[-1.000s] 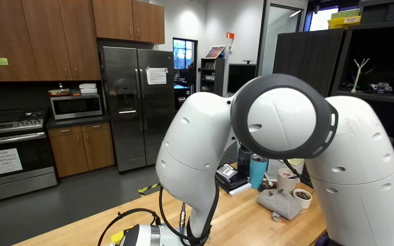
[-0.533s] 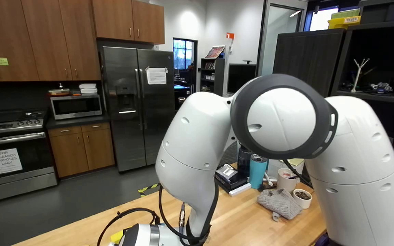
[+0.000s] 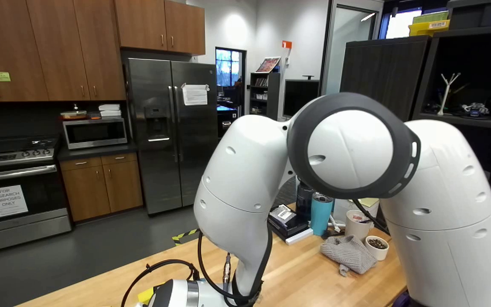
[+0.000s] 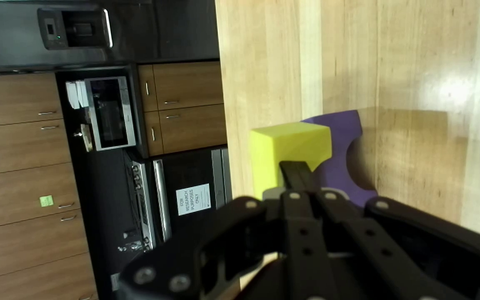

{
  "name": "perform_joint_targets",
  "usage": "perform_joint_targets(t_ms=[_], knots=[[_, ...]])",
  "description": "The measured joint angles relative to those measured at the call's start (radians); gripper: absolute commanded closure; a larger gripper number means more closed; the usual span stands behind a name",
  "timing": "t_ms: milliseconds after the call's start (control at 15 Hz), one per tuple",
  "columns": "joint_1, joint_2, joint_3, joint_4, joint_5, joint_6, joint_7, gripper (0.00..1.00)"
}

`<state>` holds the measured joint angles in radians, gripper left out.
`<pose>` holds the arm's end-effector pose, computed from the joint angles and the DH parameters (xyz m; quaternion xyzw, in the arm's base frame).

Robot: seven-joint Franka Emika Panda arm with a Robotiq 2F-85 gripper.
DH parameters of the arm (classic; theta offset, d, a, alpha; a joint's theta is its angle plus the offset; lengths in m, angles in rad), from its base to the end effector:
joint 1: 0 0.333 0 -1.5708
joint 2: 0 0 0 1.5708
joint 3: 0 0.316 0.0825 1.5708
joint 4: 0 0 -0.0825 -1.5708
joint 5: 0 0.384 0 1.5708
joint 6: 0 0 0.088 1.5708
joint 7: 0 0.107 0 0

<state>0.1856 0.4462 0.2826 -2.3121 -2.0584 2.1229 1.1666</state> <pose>0.4616 0.1989 0.1478 0.7232 0.4304 0.2980 0.4505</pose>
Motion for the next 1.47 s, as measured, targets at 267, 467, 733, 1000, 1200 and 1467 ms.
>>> perform_joint_targets(t_ms=[267, 467, 733, 1000, 1200, 1467], knots=[[0.0, 0.005, 0.0, 0.003, 0.0, 0.0, -0.002, 1.0], [0.0, 0.011, -0.001, 0.012, 0.0, 0.0, -0.006, 1.0], [0.0, 0.018, -0.001, 0.025, 0.0, 0.0, -0.019, 1.0], [0.0, 0.026, -0.002, 0.038, 0.0, 0.0, -0.026, 1.0], [0.0, 0.028, -0.003, 0.044, 0.0, 0.0, -0.032, 1.0], [-0.001, 0.036, -0.005, 0.056, 0.0, 0.0, -0.04, 1.0]])
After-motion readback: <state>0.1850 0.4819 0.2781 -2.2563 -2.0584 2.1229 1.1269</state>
